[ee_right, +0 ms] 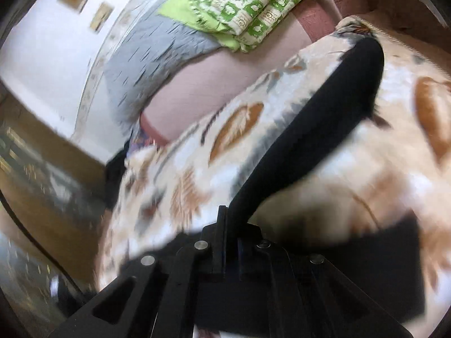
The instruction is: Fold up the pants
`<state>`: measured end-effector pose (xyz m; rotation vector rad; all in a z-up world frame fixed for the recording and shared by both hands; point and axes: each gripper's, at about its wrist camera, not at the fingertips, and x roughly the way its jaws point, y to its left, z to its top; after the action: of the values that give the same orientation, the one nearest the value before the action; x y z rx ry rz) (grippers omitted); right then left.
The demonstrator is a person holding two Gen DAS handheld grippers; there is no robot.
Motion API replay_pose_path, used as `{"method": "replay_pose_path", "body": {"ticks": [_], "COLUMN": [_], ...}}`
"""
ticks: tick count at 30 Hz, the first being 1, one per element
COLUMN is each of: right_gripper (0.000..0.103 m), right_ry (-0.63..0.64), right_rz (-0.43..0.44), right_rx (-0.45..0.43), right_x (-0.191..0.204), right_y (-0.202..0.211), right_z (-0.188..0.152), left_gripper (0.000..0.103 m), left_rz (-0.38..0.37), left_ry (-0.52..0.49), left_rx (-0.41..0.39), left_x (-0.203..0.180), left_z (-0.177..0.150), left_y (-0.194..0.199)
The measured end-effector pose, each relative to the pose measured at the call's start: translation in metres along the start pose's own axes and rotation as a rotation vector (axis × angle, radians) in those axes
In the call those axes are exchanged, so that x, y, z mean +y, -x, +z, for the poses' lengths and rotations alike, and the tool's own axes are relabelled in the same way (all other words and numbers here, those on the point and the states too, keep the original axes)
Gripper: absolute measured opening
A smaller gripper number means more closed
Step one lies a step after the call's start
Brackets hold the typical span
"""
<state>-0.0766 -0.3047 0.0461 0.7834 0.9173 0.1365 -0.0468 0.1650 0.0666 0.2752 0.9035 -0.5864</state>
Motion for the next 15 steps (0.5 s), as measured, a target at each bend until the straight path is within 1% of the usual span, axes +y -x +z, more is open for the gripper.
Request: {"method": "replay_pose_path", "body": {"ticks": [1, 2, 5, 7, 11, 12, 13, 14, 15], "right_gripper": [0.004, 0.005, 0.005, 0.005, 0.005, 0.005, 0.007, 0.012, 0.016], "right_ry": [-0.009, -0.019, -0.063, -0.072, -0.014, -0.002, 0.013, 0.013, -0.006], "right_rz": [-0.015, -0.035, -0.106, -0.089, -0.074, -0.078, -0.092, -0.108, -0.127], "right_rx": [0.014, 0.03, 0.109, 0.075, 0.014, 0.018, 0.037, 0.065, 0.104], "right_x": [-0.009, -0.017, -0.045, -0.044, -0.023, -0.02, -0.02, -0.026, -0.032], "right_y": [0.003, 0.0, -0.022, -0.017, 0.003, 0.002, -0.002, -0.005, -0.01], "right_z": [-0.018, -0.029, -0.057, -0.062, -0.057, -0.057, -0.057, -0.056, -0.058], "left_gripper": [0.005, 0.006, 0.006, 0.006, 0.007, 0.012, 0.014, 0.021, 0.026], "left_rz": [-0.007, -0.008, 0.005, 0.008, -0.008, -0.008, -0.009, -0.01, -0.018], "left_ry": [0.019, 0.034, 0.075, 0.089, 0.119, 0.129, 0.154, 0.183, 0.23], "left_rx": [0.023, 0.041, 0.09, 0.089, 0.077, 0.084, 0.101, 0.114, 0.128], "left_x": [0.0, 0.0, 0.0, 0.0, 0.008, 0.01, 0.013, 0.016, 0.021], "left_z": [-0.007, -0.011, -0.017, -0.016, -0.016, -0.017, -0.019, -0.021, -0.023], "left_y": [-0.005, -0.01, -0.024, -0.022, -0.013, -0.014, -0.016, -0.018, -0.018]}}
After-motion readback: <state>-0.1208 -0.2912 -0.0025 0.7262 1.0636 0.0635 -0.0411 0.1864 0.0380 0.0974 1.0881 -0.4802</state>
